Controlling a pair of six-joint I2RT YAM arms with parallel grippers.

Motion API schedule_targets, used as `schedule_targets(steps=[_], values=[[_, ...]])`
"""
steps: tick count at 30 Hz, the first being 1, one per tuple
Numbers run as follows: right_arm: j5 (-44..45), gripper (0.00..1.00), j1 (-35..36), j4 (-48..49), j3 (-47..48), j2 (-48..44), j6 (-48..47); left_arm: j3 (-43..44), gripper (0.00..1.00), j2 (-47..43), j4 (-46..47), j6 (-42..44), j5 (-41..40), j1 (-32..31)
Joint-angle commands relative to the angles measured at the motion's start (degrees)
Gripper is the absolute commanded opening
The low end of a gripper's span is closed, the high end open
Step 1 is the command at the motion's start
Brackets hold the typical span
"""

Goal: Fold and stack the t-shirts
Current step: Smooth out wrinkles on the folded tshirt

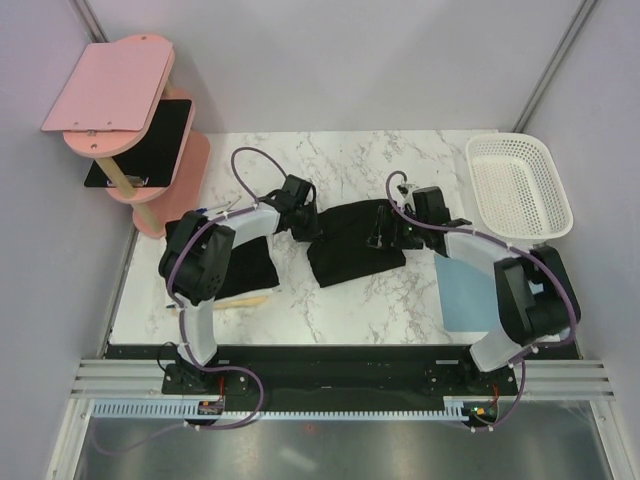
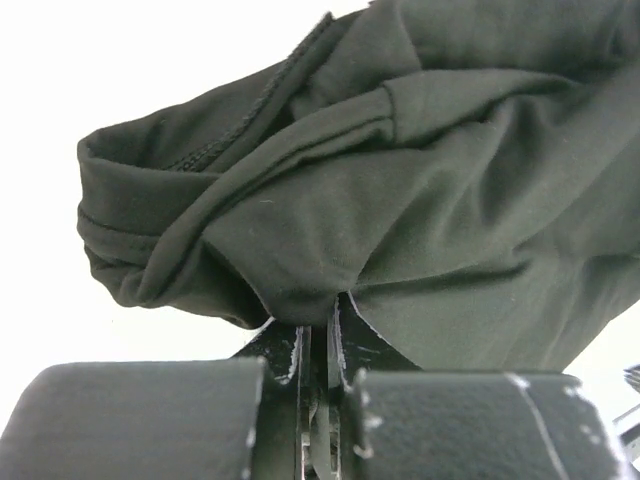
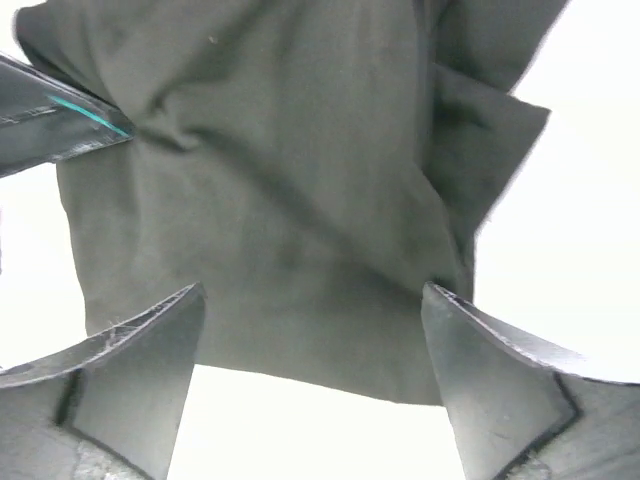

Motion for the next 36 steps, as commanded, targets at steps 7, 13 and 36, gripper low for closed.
schedule_targets(steps=[7,13,36], values=[[3.62,0.98,-1.54,3.30,-4.07,-16.26,-0.37,11.45,0.02,-11.72,-18.86,4.99,-3.20,0.01],[3.36,0.98,-1.63,4.53,-6.08,-16.17,0.78,19.38,0.02,-14.43,-31.87,6.57,-5.14,2.81],[0.11,0.98,-1.55,10.94,-11.36,-10.99,3.94,24.92,0.02,-25.95,-53.68,17.90,8.20,28.91]])
